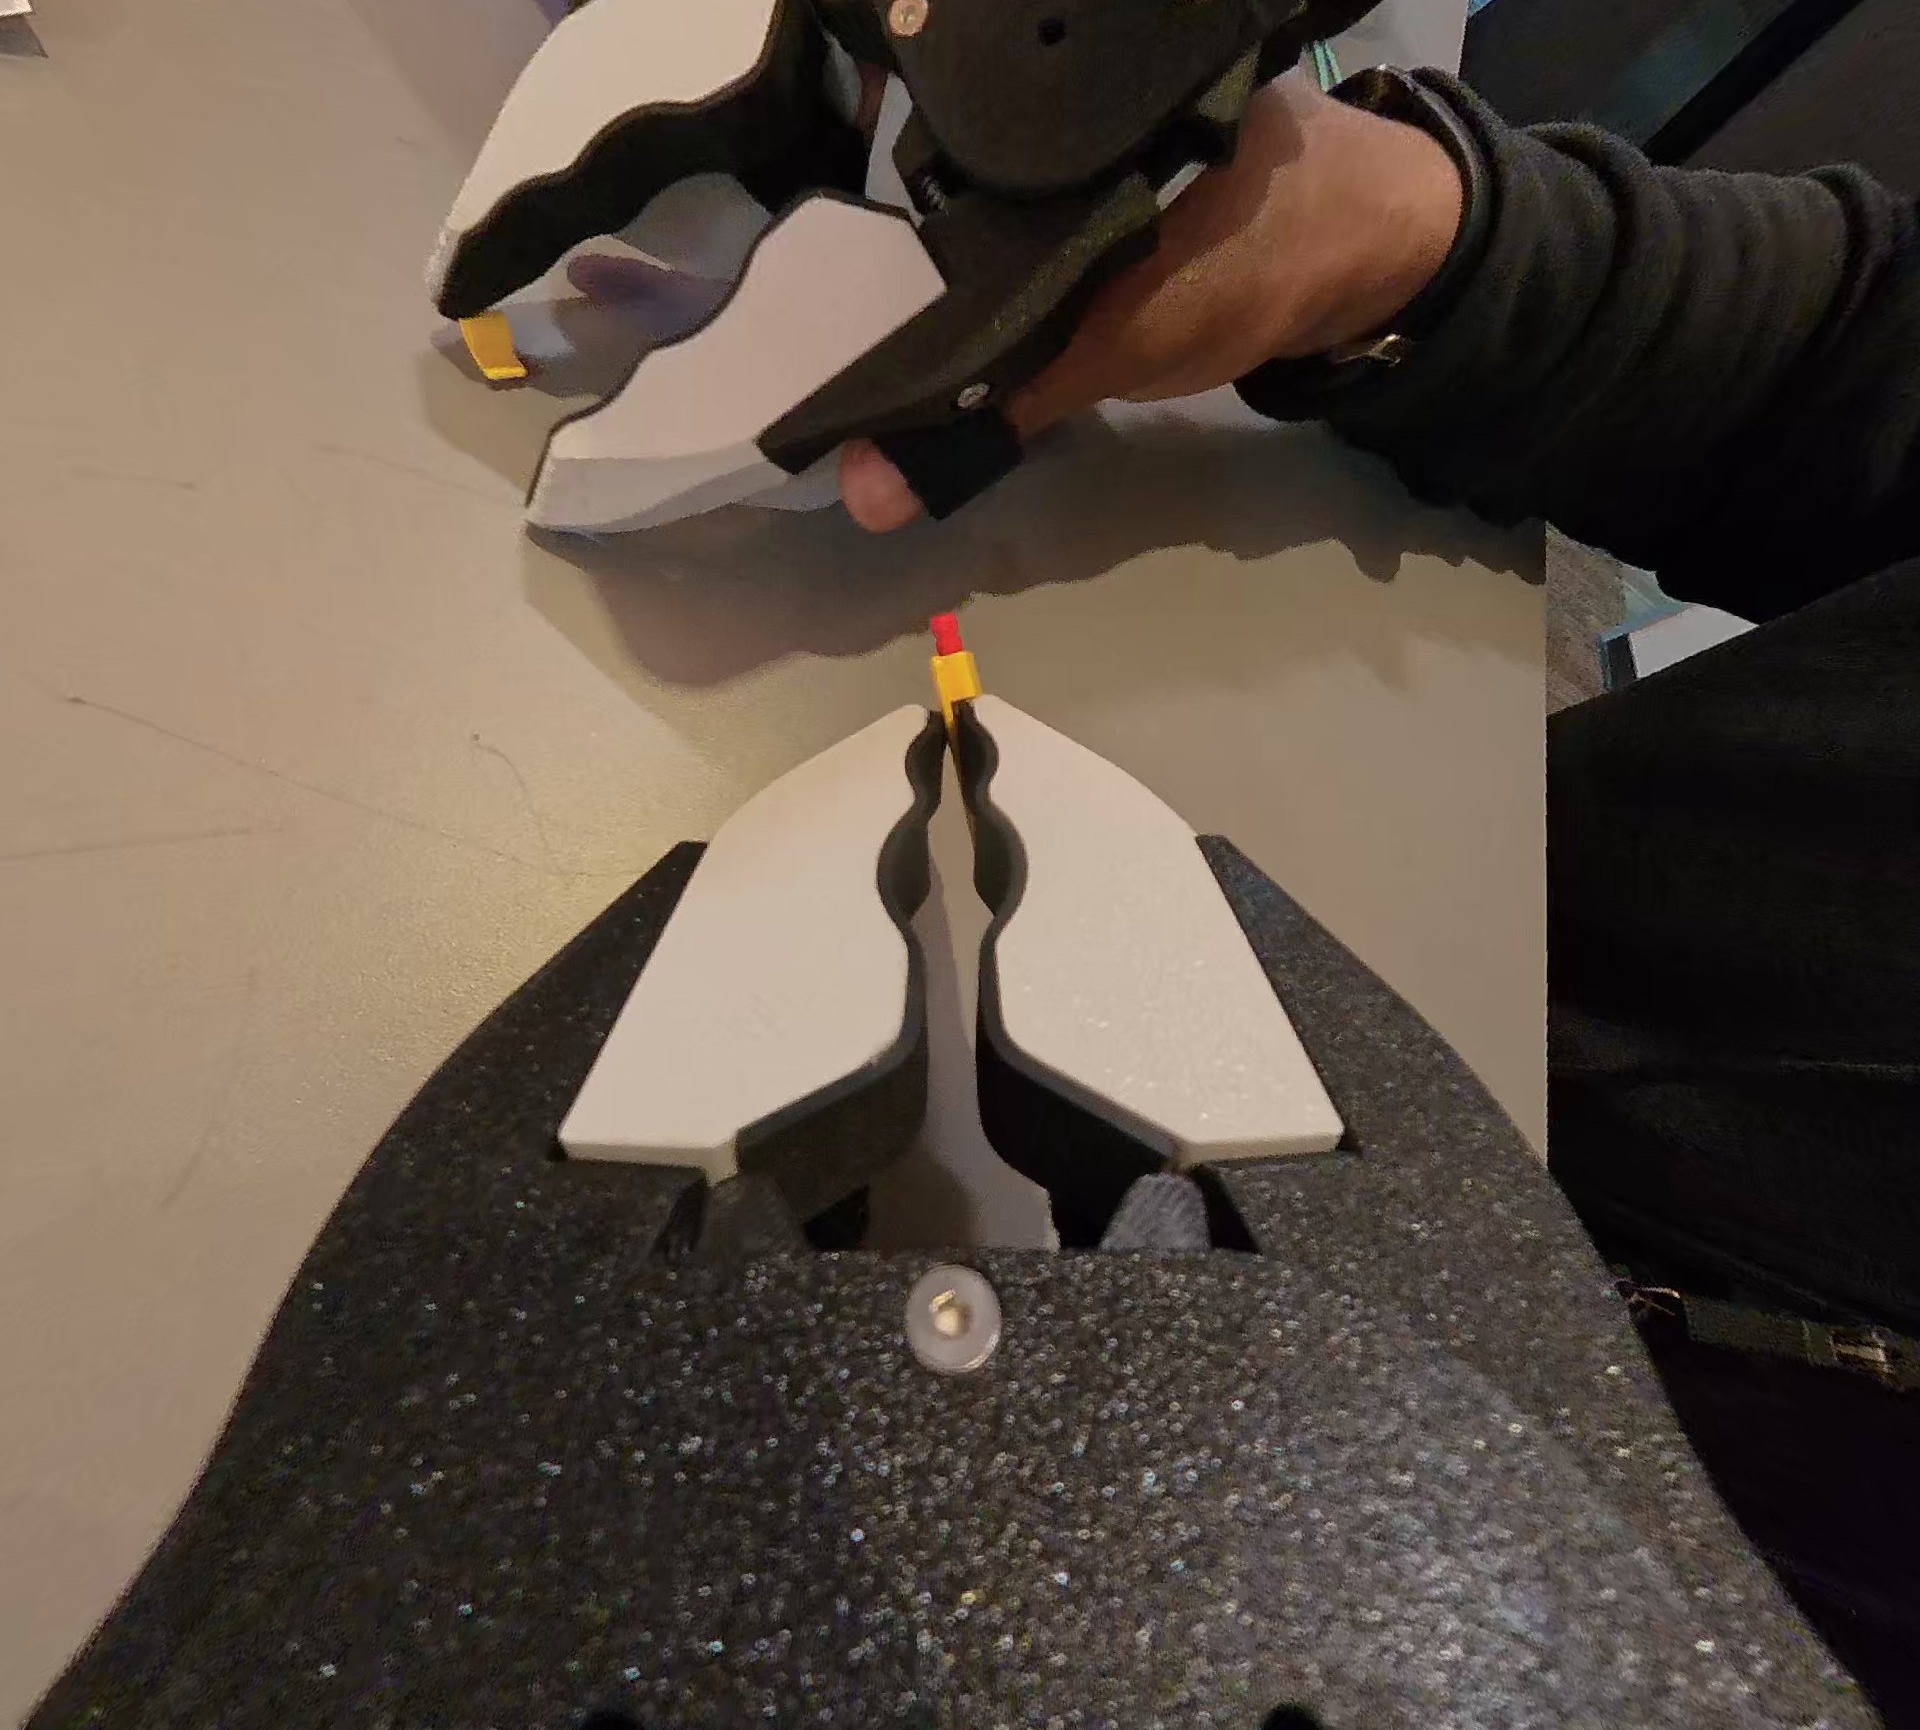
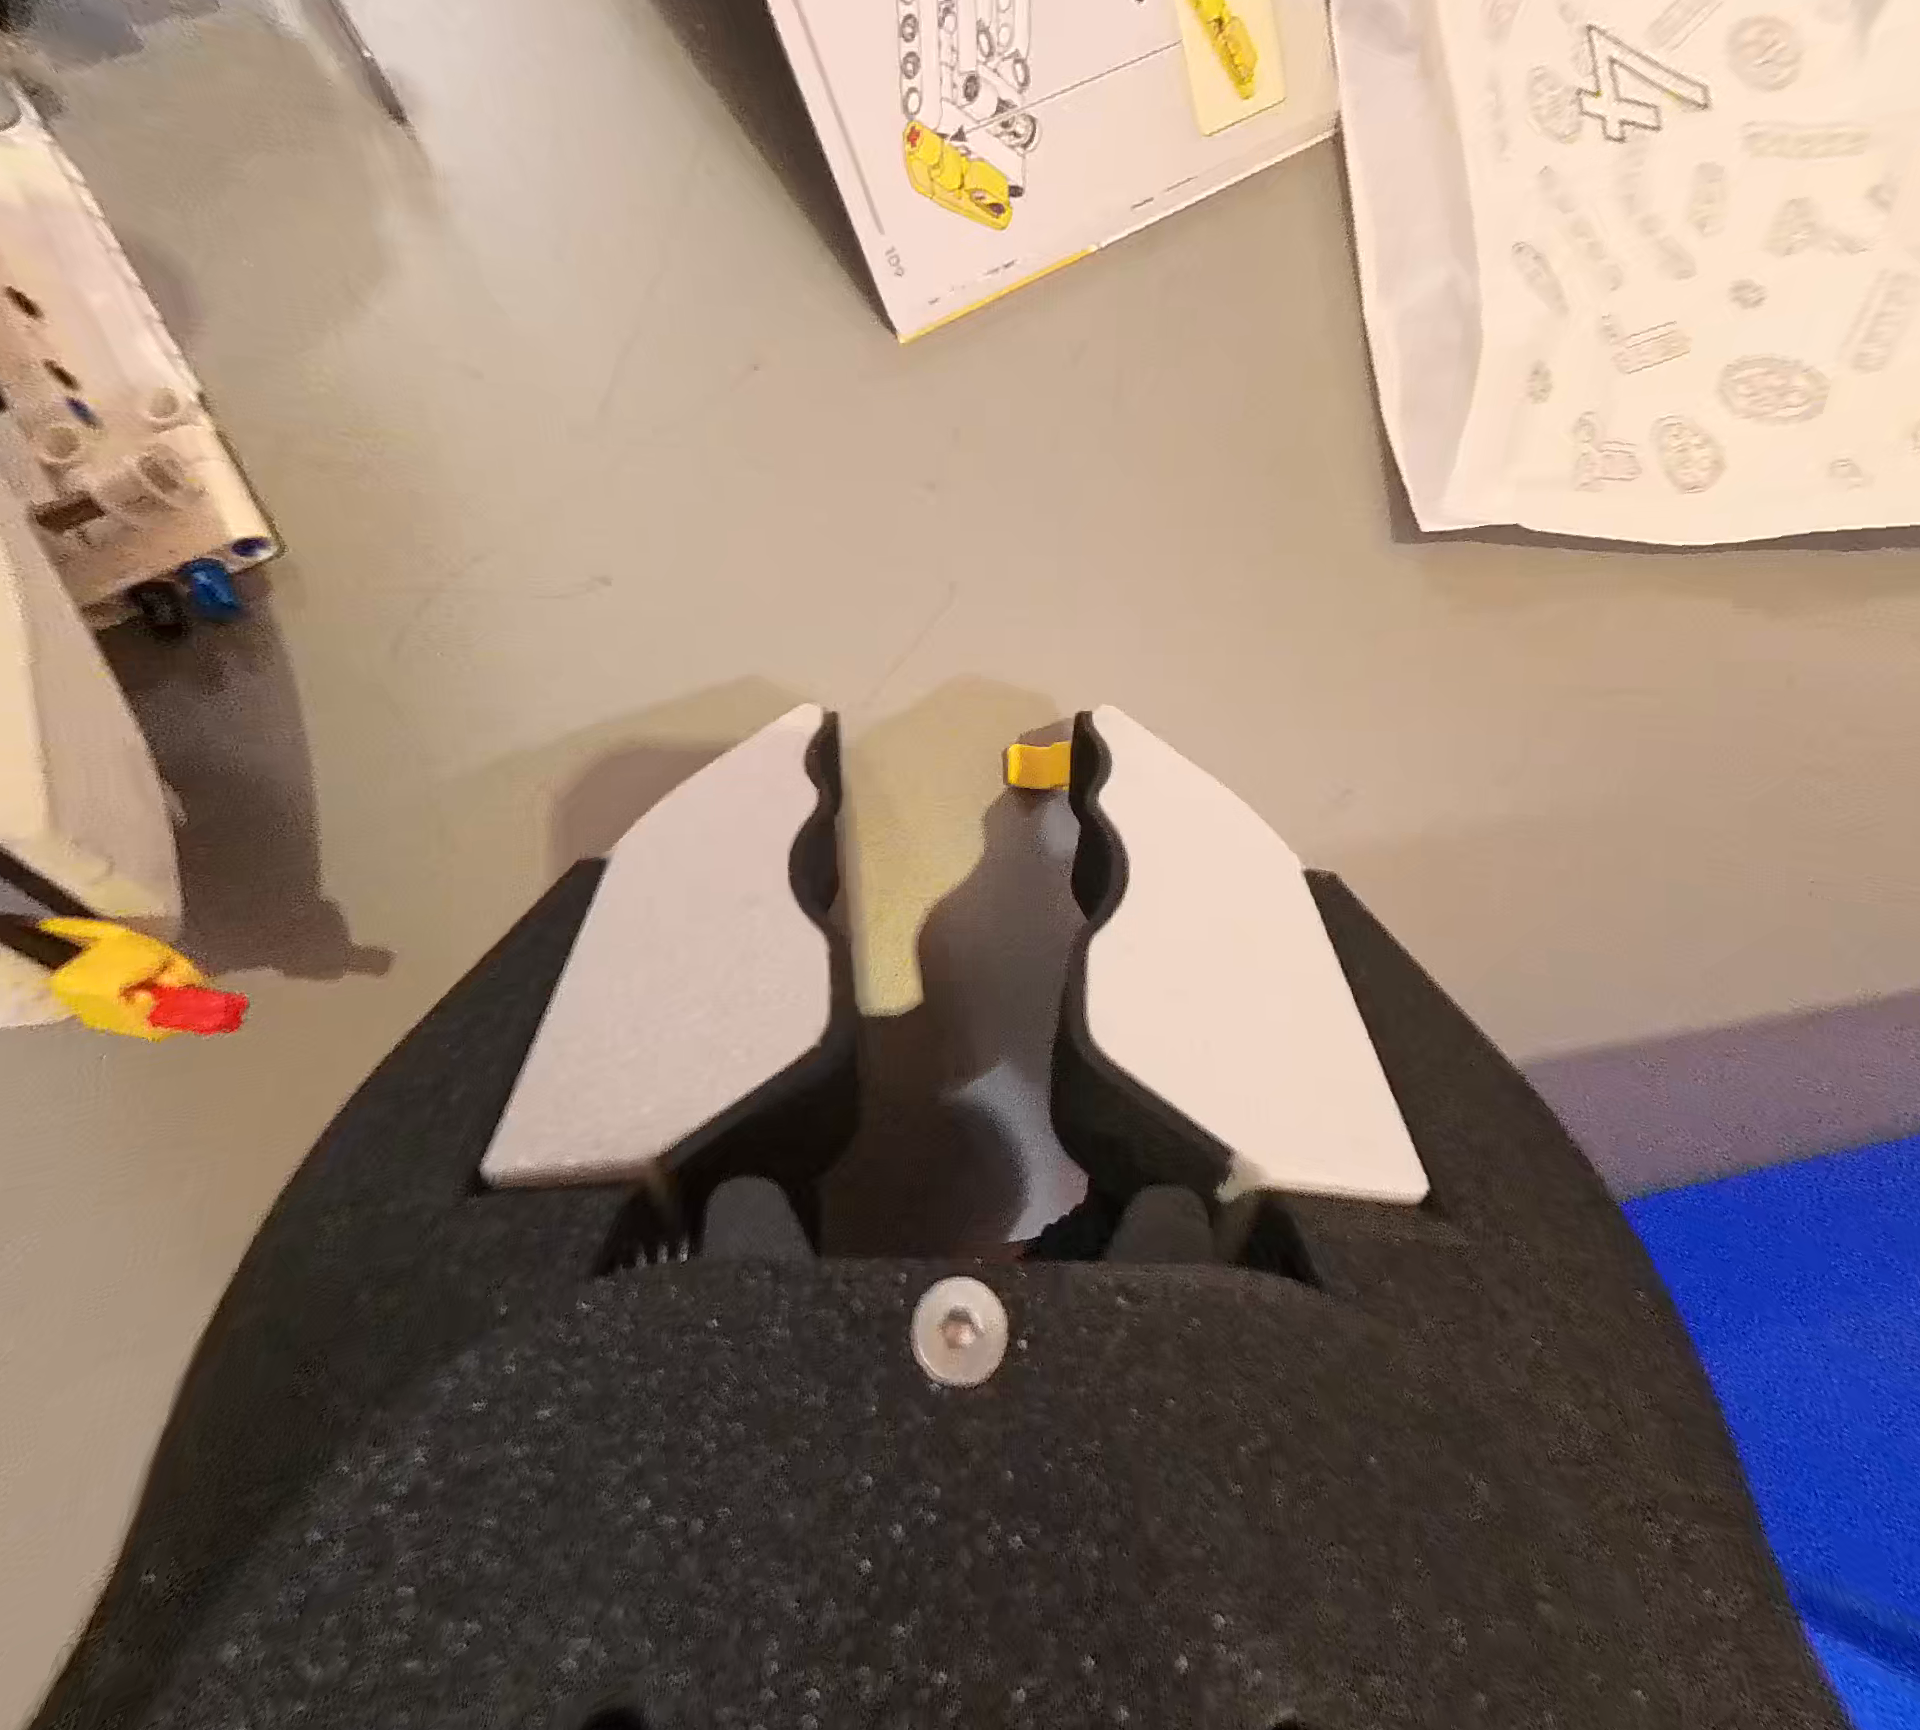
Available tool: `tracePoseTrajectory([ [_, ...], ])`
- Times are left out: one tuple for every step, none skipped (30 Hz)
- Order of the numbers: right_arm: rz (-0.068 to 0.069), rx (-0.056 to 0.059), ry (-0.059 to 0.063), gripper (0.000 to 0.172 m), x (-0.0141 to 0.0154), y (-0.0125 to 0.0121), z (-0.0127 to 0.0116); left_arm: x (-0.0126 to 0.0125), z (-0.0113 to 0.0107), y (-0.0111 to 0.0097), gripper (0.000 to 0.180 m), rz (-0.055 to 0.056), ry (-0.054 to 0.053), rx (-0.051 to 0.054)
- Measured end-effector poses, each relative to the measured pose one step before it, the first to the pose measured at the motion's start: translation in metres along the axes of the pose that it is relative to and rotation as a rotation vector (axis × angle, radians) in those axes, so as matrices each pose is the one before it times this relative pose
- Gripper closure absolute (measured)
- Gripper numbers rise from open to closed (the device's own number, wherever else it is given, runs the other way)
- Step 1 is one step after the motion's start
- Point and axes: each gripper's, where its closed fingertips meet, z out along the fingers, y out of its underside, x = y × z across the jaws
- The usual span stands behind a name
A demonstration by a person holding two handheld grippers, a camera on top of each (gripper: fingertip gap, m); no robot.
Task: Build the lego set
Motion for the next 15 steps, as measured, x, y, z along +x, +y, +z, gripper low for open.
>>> tracePoseTrajectory([
  [0.0030, 0.0005, -0.0116, 0.128, -0.00195, 0.00096, -0.00132, -0.00013, -0.00037, -0.00048, 0.178, 0.0010, -0.0007, 0.0027],
  [0.0063, -0.0015, -0.0131, 0.126, -0.00280, 0.00144, -0.00204, -0.00027, -0.00033, -0.00033, 0.178, -0.0014, 0.0000, 0.0028],
  [0.0069, -0.0023, -0.0173, 0.123, -0.00376, 0.00155, -0.00257, -0.00037, -0.00028, -0.00008, 0.178, -0.0038, 0.0015, 0.0010],
  [0.0039, -0.0032, -0.0193, 0.123, -0.00402, 0.00166, -0.00277, -0.00010, -0.00021, -0.00026, 0.178, -0.0032, 0.0022, 0.0023],
  [0.0022, -0.0033, -0.0146, 0.123, -0.00345, 0.00180, -0.00285, 0.00016, -0.00020, -0.00024, 0.178, -0.0013, 0.0029, 0.0025],
  [0.0010, -0.0005, -0.0076, 0.122, -0.00224, 0.00180, -0.00293, -0.00015, 0.00003, -0.00002, 0.178, -0.0013, 0.0009, 0.0008],
  [-0.0006, 0.0054, -0.0007, 0.122, -0.00122, 0.00132, -0.00333, -0.00039, 0.00006, 0.00009, 0.178, -0.0015, -0.0007, 0.0005],
  [0.0003, 0.0065, 0.0083, 0.123, 0.00042, 0.00132, -0.00353, -0.00029, -0.00003, 0.00014, 0.178, -0.0010, 0.0004, 0.0005],
  [0.0042, 0.0058, 0.0190, 0.124, 0.00234, 0.00155, -0.00343, -0.00050, -0.00001, -0.00013, 0.178, -0.0029, -0.0008, 0.0023],
  [0.0055, 0.0064, 0.0214, 0.124, 0.00312, 0.00118, -0.00279, -0.00054, -0.00014, -0.00036, 0.178, -0.0042, 0.0001, 0.0030],
  [0.0062, 0.0055, 0.0188, 0.125, 0.00311, 0.00085, -0.00167, -0.00040, -0.00005, -0.00044, 0.178, -0.0047, 0.0008, 0.0032],
  [0.0035, 0.0035, 0.0165, 0.125, 0.00278, 0.00047, -0.00047, -0.00025, -0.00002, -0.00039, 0.178, -0.0047, 0.0018, 0.0023],
  [-0.0054, -0.0035, 0.0091, 0.125, 0.00183, 0.00071, 0.00067, 0.00006, 0.00023, -0.00009, 0.178, -0.0031, 0.0024, 0.0007],
  [-0.0157, -0.0039, -0.0016, 0.126, 0.00000, 0.00057, 0.00139, 0.00000, 0.00027, 0.00015, 0.178, -0.0002, 0.0014, -0.0005],
  [-0.0185, 0.0022, -0.0059, 0.127, -0.00068, -0.00019, 0.00201, -0.00012, 0.00040, 0.00041, 0.178, 0.0001, -0.0005, -0.0021],
])
